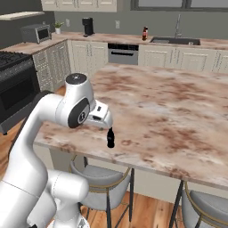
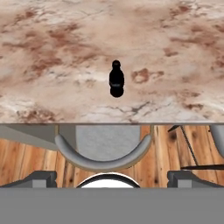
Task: Place the large bottle from the dining counter next to the other large bottle outside the sink, and place the small bottle from the dining counter next to the other small bottle inside the sink.
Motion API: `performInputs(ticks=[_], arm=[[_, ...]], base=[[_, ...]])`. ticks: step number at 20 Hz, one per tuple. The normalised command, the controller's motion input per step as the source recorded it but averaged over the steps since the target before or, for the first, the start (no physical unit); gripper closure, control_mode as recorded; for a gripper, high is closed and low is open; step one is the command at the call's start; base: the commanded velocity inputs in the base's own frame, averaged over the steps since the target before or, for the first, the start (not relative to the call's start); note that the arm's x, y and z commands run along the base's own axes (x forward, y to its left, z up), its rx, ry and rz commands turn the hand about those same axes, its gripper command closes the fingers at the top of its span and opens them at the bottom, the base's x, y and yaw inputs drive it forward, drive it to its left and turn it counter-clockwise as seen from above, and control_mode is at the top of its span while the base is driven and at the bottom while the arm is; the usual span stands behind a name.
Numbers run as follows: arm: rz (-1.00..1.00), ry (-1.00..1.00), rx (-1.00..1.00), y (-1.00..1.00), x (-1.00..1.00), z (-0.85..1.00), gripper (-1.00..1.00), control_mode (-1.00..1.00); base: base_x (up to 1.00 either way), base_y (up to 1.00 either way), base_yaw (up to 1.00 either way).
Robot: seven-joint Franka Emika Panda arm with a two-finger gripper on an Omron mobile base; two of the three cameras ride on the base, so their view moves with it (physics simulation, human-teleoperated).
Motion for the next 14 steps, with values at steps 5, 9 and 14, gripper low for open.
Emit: performInputs(ticks=[5, 9, 14], arm=[[0.0, 0.0, 0.0, 0.05, 0.0, -0.1, -1.0, -1.0], [0.0, 0.0, 0.0, 0.02, 0.09, -0.05, -1.0, -1.0], [0.0, 0.0, 0.0, 0.0, 0.27, -0.02, -1.0, -1.0]], base=[[0.0, 0.0, 0.0], [0.0, 0.0, 0.0], [0.0, 0.0, 0.0]])
